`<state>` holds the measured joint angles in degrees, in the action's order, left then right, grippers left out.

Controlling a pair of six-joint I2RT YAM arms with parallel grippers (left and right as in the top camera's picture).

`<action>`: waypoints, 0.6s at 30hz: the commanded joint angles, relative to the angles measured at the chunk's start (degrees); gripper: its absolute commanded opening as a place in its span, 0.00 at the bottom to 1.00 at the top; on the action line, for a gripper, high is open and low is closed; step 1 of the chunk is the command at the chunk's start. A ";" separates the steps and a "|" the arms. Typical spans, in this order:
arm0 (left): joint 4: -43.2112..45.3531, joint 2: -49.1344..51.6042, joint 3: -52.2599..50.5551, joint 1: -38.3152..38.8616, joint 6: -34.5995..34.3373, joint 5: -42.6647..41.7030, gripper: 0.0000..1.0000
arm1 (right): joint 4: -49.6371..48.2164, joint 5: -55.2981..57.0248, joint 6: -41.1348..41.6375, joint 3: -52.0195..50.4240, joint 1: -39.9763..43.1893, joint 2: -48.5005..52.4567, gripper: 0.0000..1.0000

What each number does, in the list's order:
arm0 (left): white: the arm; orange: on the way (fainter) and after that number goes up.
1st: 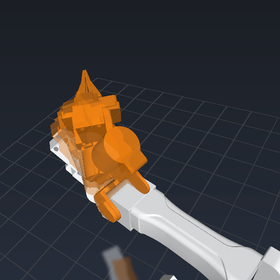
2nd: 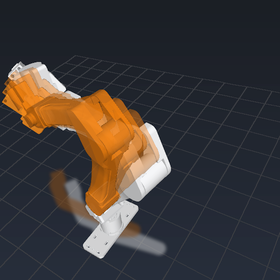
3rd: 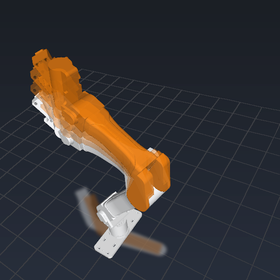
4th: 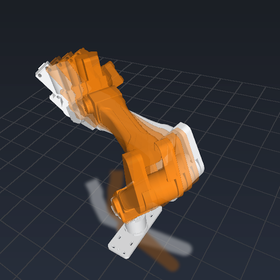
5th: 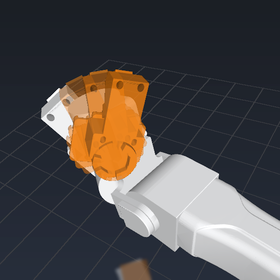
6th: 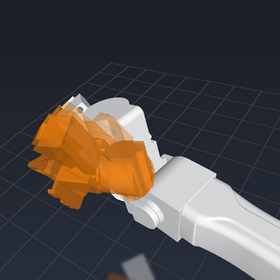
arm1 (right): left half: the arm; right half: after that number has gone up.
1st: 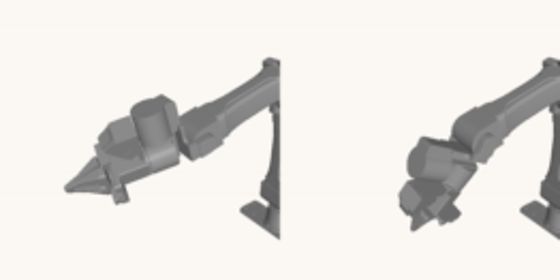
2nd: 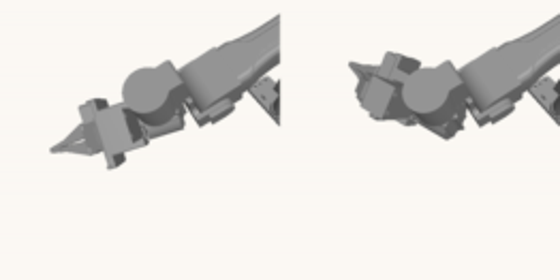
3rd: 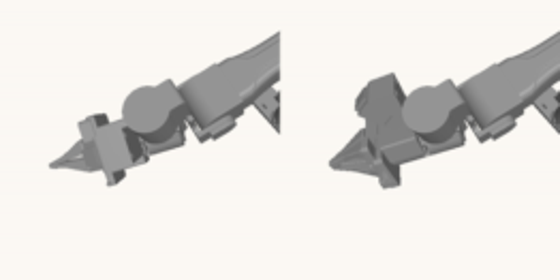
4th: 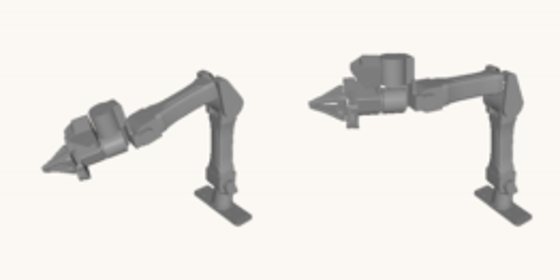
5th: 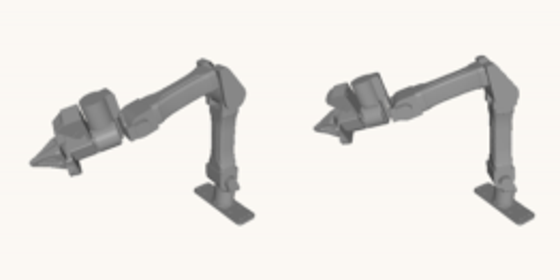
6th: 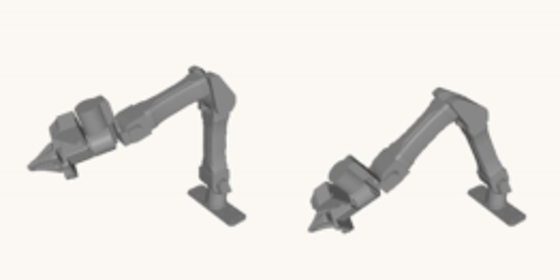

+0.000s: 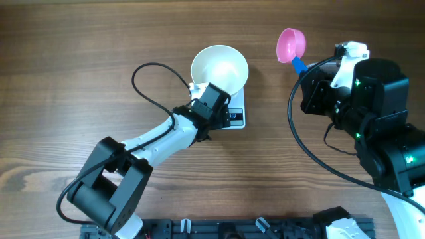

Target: Scoop item into bowl and weigh 150g on scale

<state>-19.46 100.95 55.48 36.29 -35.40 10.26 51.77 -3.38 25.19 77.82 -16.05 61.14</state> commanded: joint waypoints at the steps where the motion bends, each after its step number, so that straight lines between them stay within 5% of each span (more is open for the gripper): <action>1: 0.46 0.48 -0.37 -0.09 2.86 -1.86 1.00 | -0.37 -0.48 -1.01 0.83 0.17 0.15 0.04; 18: 0.42 2.12 -0.37 -0.09 2.84 -1.86 1.00 | -0.33 -0.48 -1.03 0.83 0.17 0.15 0.04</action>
<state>-19.20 101.69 55.48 36.29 -33.43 8.71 51.77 -3.38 25.19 77.82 -16.05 61.14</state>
